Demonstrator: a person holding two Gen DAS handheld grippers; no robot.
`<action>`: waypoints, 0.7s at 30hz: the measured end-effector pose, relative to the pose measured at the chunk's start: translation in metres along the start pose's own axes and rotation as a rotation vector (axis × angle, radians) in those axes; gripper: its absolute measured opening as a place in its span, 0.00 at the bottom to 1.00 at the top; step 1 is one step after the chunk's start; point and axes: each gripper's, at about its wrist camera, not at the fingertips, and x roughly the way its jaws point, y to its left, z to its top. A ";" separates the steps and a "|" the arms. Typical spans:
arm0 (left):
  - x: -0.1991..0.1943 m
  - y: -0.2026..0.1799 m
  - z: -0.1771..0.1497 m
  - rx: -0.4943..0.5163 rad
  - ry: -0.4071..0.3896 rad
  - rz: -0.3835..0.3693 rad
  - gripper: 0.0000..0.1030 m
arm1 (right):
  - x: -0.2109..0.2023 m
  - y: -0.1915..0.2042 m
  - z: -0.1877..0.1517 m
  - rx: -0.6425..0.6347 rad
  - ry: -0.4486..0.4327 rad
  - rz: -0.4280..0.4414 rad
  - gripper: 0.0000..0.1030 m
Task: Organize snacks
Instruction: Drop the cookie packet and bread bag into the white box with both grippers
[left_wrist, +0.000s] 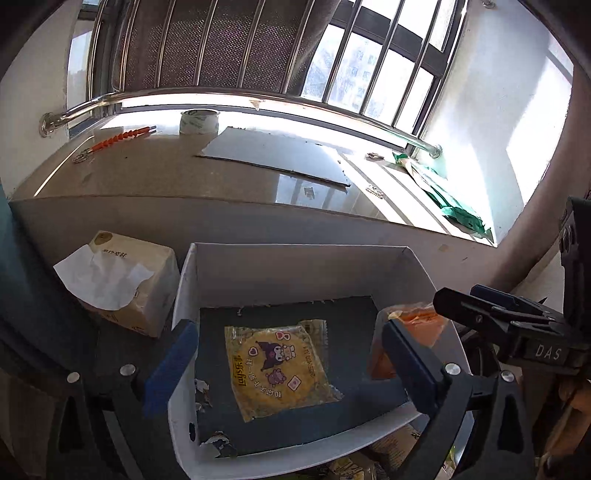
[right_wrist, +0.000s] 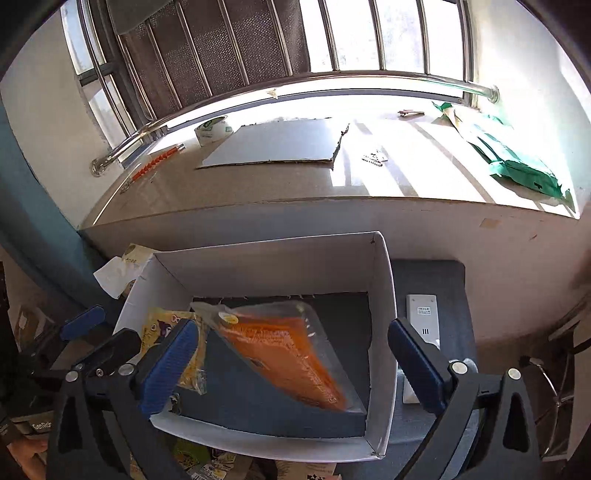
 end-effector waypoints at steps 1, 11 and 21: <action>-0.004 0.001 -0.002 0.001 -0.021 0.011 1.00 | -0.006 -0.001 -0.002 0.002 -0.024 0.007 1.00; -0.078 -0.015 -0.033 0.156 -0.186 -0.008 1.00 | -0.096 0.017 -0.037 -0.102 -0.244 0.129 1.00; -0.159 -0.025 -0.131 0.197 -0.180 -0.072 1.00 | -0.170 0.012 -0.175 -0.090 -0.339 0.152 1.00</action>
